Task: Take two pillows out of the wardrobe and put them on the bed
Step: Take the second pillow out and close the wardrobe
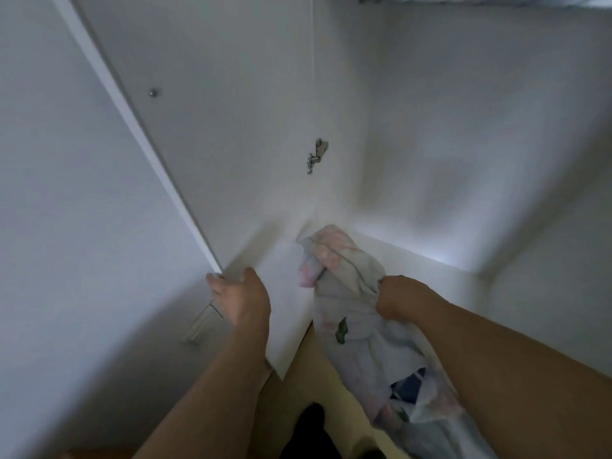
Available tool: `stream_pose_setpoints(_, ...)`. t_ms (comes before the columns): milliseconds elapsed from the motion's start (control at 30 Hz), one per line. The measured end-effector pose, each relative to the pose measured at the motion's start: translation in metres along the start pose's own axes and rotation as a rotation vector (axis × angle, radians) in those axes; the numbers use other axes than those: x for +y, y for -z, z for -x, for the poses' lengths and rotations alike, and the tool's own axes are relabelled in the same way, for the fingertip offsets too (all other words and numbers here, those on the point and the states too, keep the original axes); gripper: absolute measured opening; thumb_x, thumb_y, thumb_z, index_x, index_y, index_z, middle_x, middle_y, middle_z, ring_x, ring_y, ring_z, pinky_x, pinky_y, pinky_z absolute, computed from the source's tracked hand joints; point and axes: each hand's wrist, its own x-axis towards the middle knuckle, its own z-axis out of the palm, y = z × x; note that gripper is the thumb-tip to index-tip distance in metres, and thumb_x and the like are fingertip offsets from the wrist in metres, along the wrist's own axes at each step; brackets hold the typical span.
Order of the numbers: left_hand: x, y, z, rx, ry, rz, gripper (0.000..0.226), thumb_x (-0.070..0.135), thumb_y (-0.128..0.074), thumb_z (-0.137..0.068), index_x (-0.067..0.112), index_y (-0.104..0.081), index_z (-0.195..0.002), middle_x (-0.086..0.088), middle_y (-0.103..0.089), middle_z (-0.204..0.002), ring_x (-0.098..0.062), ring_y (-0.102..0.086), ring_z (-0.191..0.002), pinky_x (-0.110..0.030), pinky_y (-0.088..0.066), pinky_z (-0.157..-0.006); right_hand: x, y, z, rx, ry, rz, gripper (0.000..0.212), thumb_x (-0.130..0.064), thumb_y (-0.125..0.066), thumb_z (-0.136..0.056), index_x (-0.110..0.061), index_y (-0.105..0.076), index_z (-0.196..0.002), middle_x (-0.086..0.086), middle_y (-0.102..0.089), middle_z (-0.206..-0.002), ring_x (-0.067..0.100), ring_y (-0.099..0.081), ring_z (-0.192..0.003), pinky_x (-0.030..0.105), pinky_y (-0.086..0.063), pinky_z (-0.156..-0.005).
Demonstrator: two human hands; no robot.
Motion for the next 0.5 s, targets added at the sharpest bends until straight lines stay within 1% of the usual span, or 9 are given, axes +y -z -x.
stream_pose_setpoints(33, 0.003, 0.003, -0.001, -0.014, -0.073, -0.003, 0.064, 0.029, -0.059, -0.090, 0.007, -0.030, -0.143, -0.018, -0.046, -0.139, -0.037, -0.049, -0.122, -0.041, -0.042, -0.098, 0.000, 0.002, -0.001, 0.003, -0.001, -0.017, 0.036, -0.017, -0.047, -0.089, -0.007, -0.054, -0.123, 0.010, -0.059, -0.121, 0.025, -0.060, -0.106, 0.034, -0.051, -0.093)
stream_pose_setpoints(67, 0.008, 0.005, -0.003, -0.013, -0.120, -0.007, 0.054, 0.030, -0.058, -0.092, 0.006, -0.037, -0.136, -0.018, -0.053, -0.130, -0.036, -0.053, -0.114, -0.039, -0.045, -0.091, 0.000, 0.003, -0.002, 0.006, -0.004, -0.033, 0.037, -0.016, -0.047, -0.088, -0.007, -0.054, -0.123, 0.010, -0.059, -0.121, 0.025, -0.059, -0.107, 0.035, -0.051, -0.093)
stream_pose_setpoints(100, 0.011, 0.008, -0.004, -0.011, -0.139, 0.005, 0.041, 0.031, -0.055, -0.094, 0.005, -0.044, -0.122, -0.016, -0.059, -0.112, -0.035, -0.057, -0.099, -0.037, -0.047, -0.077, 0.000, 0.004, -0.003, 0.005, -0.011, -0.047, 0.038, -0.016, -0.047, -0.088, -0.007, -0.053, -0.124, 0.011, -0.059, -0.122, 0.026, -0.059, -0.108, 0.035, -0.050, -0.094)
stream_pose_setpoints(133, 0.010, 0.011, -0.007, 0.004, -0.158, -0.001, 0.030, 0.032, -0.052, -0.095, 0.004, -0.045, -0.105, -0.013, -0.058, -0.091, -0.032, -0.056, -0.082, -0.035, -0.042, -0.061, 0.001, 0.004, -0.004, 0.003, -0.016, -0.055, 0.040, -0.017, -0.047, -0.088, -0.006, -0.052, -0.126, 0.011, -0.058, -0.123, 0.026, -0.059, -0.109, 0.035, -0.050, -0.094)
stream_pose_setpoints(167, 0.006, 0.012, -0.010, 0.014, -0.190, -0.020, 0.028, 0.032, -0.050, -0.097, 0.006, -0.042, -0.092, -0.010, -0.051, -0.077, -0.030, -0.050, -0.070, -0.033, -0.036, -0.053, 0.003, 0.004, -0.005, -0.001, -0.025, -0.064, 0.043, -0.017, -0.048, -0.087, -0.006, -0.051, -0.128, 0.011, -0.057, -0.125, 0.026, -0.059, -0.109, 0.035, -0.050, -0.095)
stream_pose_setpoints(200, 0.003, 0.015, -0.009, 0.010, -0.221, -0.056, 0.030, 0.032, -0.050, -0.097, 0.007, -0.038, -0.085, -0.009, -0.047, -0.070, -0.029, -0.045, -0.063, -0.032, -0.031, -0.049, 0.005, 0.003, -0.006, -0.001, -0.034, -0.070, 0.045, -0.017, -0.048, -0.087, -0.006, -0.050, -0.130, 0.011, -0.057, -0.126, 0.026, -0.059, -0.110, 0.034, -0.050, -0.095)
stream_pose_setpoints(333, -0.010, 0.013, 0.015, -0.012, -0.333, -0.138, 0.034, 0.032, -0.051, -0.097, 0.011, -0.035, -0.076, -0.009, -0.047, -0.065, -0.025, -0.045, -0.056, -0.030, -0.024, -0.047, 0.014, -0.003, -0.008, -0.017, -0.061, -0.083, 0.046, -0.016, -0.050, -0.087, -0.005, -0.049, -0.131, 0.011, -0.056, -0.126, 0.026, -0.059, -0.109, 0.034, -0.050, -0.094)
stream_pose_setpoints(433, -0.022, 0.006, 0.037, -0.090, -0.450, -0.200, 0.038, 0.037, -0.056, -0.094, 0.016, -0.033, -0.071, -0.004, -0.048, -0.062, -0.023, -0.048, -0.055, -0.030, -0.030, -0.048, 0.025, -0.008, -0.010, -0.024, -0.093, -0.082, 0.046, -0.016, -0.051, -0.086, -0.005, -0.050, -0.131, 0.011, -0.057, -0.124, 0.026, -0.059, -0.108, 0.033, -0.050, -0.094)
stream_pose_setpoints(500, -0.027, 0.001, 0.052, -0.162, -0.502, -0.222, 0.038, 0.037, -0.060, -0.090, 0.015, -0.036, -0.071, -0.003, -0.049, -0.059, -0.022, -0.050, -0.054, -0.030, -0.037, -0.048, 0.033, -0.009, -0.009, -0.036, -0.106, -0.072, 0.044, -0.014, -0.050, -0.085, -0.005, -0.052, -0.129, 0.010, -0.059, -0.115, 0.024, -0.060, -0.101, 0.031, -0.051, -0.089)
